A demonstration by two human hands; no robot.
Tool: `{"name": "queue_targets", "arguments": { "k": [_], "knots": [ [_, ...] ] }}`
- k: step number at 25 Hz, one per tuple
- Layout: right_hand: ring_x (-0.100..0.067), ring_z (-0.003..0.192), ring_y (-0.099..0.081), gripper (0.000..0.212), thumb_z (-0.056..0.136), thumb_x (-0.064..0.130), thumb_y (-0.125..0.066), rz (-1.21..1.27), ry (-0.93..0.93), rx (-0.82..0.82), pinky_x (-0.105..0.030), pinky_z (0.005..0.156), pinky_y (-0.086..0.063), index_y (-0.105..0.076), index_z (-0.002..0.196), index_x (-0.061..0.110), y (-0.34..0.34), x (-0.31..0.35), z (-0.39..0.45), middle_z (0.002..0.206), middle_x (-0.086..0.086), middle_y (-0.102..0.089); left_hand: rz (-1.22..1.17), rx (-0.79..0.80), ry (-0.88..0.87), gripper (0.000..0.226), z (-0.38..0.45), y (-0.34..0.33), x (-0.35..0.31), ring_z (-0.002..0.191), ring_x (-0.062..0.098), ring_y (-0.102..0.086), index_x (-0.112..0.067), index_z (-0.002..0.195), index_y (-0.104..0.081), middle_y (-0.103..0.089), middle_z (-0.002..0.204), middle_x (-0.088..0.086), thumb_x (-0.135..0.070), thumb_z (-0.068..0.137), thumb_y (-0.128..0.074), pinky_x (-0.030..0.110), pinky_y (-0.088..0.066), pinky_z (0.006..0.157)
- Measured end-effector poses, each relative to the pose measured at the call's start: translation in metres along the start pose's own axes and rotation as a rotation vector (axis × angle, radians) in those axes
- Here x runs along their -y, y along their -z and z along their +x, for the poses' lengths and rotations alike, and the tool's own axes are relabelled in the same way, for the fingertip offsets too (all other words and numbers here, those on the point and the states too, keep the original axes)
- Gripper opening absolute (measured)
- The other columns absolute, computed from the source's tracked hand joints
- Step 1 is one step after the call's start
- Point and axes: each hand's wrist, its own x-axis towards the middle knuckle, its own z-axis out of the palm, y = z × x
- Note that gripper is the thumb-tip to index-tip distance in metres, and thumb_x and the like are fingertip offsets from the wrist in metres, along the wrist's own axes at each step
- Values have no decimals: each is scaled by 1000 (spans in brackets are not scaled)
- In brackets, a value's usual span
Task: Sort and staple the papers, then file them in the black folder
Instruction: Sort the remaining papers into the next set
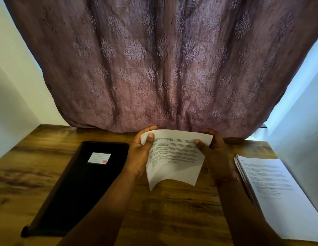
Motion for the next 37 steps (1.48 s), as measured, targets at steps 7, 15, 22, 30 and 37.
{"name": "queue_targets", "arguments": {
  "k": [7,15,22,30,37],
  "knots": [
    [-6,86,-71,11,83,21,-74,41,-140,-4,-20,71,-57,-70,91,28,-17,-7,-13,87,15,-75,48,-30,84,26,-2,-4,7,92,18,-73,-20,101,-72,-77,97,0,-41,87,-65,36,-59,81],
    [-5,97,-69,22,84,18,-73,59,-122,-81,-20,80,-55,-68,101,30,-25,-23,-29,98,12,-74,139,-37,129,13,-12,-1,23,95,10,-71,-30,99,-71,-76,98,-10,-37,94,-61,31,-56,85],
    [-1,91,-68,17,85,24,-71,-13,-153,-66,-17,73,-55,-66,97,35,-17,-23,-27,95,11,-71,204,64,68,12,-17,-4,19,93,0,-69,-38,102,-65,-73,94,-22,-29,98,-57,16,-54,74],
    [3,85,-68,18,87,16,-70,-259,165,186,-10,69,-50,-70,100,29,3,31,17,92,25,-71,245,95,-134,16,6,4,-18,96,5,-68,-24,109,-68,-71,109,-4,-18,95,-62,16,-53,71],
    [-4,86,-69,21,86,14,-70,-184,161,103,-17,69,-54,-69,100,30,5,21,18,97,11,-72,115,63,-82,20,10,3,-13,89,12,-70,-24,115,-64,-74,99,-1,-23,96,-58,25,-55,72]
  ]
}}
